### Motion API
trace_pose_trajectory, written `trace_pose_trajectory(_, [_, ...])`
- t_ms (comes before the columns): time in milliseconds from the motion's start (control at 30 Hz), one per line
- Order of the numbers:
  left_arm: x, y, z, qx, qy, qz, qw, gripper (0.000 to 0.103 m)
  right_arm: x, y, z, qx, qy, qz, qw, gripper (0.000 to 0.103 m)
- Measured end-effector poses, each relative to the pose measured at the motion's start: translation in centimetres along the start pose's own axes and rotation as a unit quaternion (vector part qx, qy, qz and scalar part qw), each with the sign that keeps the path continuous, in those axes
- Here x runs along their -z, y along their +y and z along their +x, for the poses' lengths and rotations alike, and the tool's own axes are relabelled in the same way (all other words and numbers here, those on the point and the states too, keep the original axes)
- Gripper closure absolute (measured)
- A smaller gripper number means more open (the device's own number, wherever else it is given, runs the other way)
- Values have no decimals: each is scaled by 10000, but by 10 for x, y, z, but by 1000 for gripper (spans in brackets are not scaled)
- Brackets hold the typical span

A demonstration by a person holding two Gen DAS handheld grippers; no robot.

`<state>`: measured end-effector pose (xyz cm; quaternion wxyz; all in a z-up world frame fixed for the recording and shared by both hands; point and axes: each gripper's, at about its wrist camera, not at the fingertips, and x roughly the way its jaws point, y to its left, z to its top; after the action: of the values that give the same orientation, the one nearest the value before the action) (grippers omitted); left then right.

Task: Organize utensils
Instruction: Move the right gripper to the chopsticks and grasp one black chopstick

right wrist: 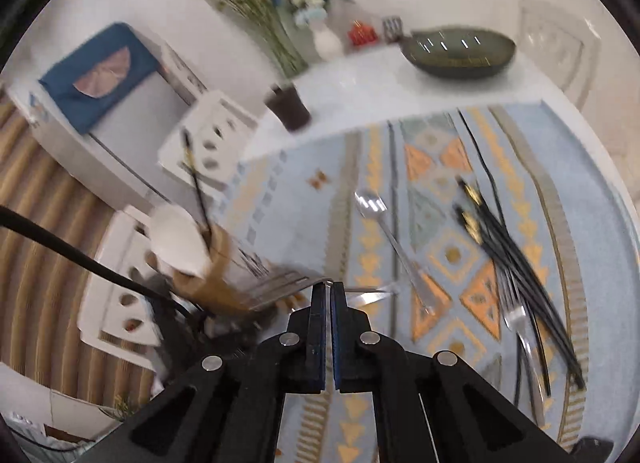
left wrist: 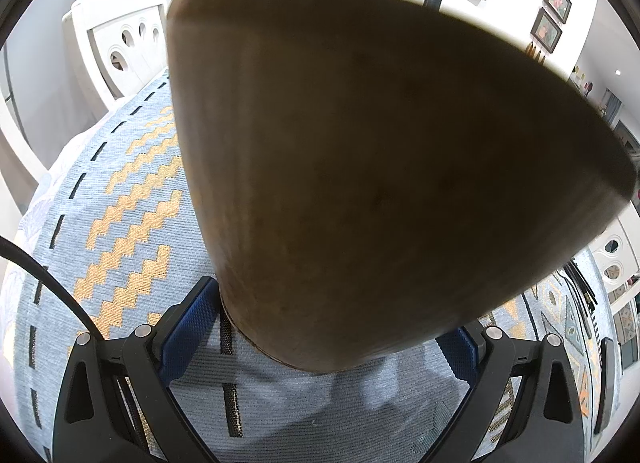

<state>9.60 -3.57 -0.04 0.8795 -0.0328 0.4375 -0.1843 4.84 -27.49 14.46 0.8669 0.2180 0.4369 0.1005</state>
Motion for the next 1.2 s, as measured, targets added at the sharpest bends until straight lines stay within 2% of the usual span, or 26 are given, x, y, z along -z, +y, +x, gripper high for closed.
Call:
trace_pose_trajectory(100, [0, 0, 0, 2, -1, -2, 10000, 4, -24, 21, -14, -151, -358, -238, 9990, 101])
trace_pose_trajectory(233, [0, 0, 0, 12, -1, -6, 10000, 4, -42, 36, -10, -79, -404, -547, 9977, 101])
trace_pose_trajectory(367, [0, 1, -1, 27, -1, -16, 10000, 4, -41, 16, 22, 55, 348, -437, 9984, 96])
trace_pose_trajectory(533, [0, 2, -2, 34, 0, -24, 10000, 4, -30, -22, 83, 451, 1256, -436, 9901, 92])
trace_pose_trajectory(600, [0, 2, -2, 32, 0, -24, 10000, 4, -32, -38, 106, 478, 1573, -281, 9860, 92])
trace_pose_trajectory(700, [-1, 2, -2, 32, 1, -25, 10000, 4, -43, -47, 126, 532, 1632, -270, 9848, 90])
trace_pose_trajectory(733, [0, 2, -2, 32, 2, -24, 10000, 4, -50, -49, 134, 588, 1661, -313, 9838, 83])
trace_pose_trajectory(767, [0, 2, -2, 33, 1, -25, 10000, 4, -55, -49, 141, 609, 1688, -344, 9832, 70])
trace_pose_trajectory(833, [0, 2, -2, 33, 1, -24, 10000, 4, -65, -51, 150, 605, 1671, -395, 9833, 62])
trace_pose_trajectory(933, [-1, 2, -2, 34, 0, -26, 10000, 4, -77, -54, 144, 725, 1555, -566, 9835, 62])
trace_pose_trajectory(1000, [0, 3, -1, 21, 3, -18, 10000, 4, -84, -67, 131, 1023, 1388, -690, 9826, 62])
trace_pose_trajectory(1067, [0, 2, -1, 4, 10, -5, 10000, 4, -87, -82, 122, 1104, 1412, -625, 9818, 62])
trace_pose_trajectory(1200, [0, 2, -1, -1, 15, 1, 10000, 4, -87, -111, 111, 1523, 1533, -531, 9749, 62])
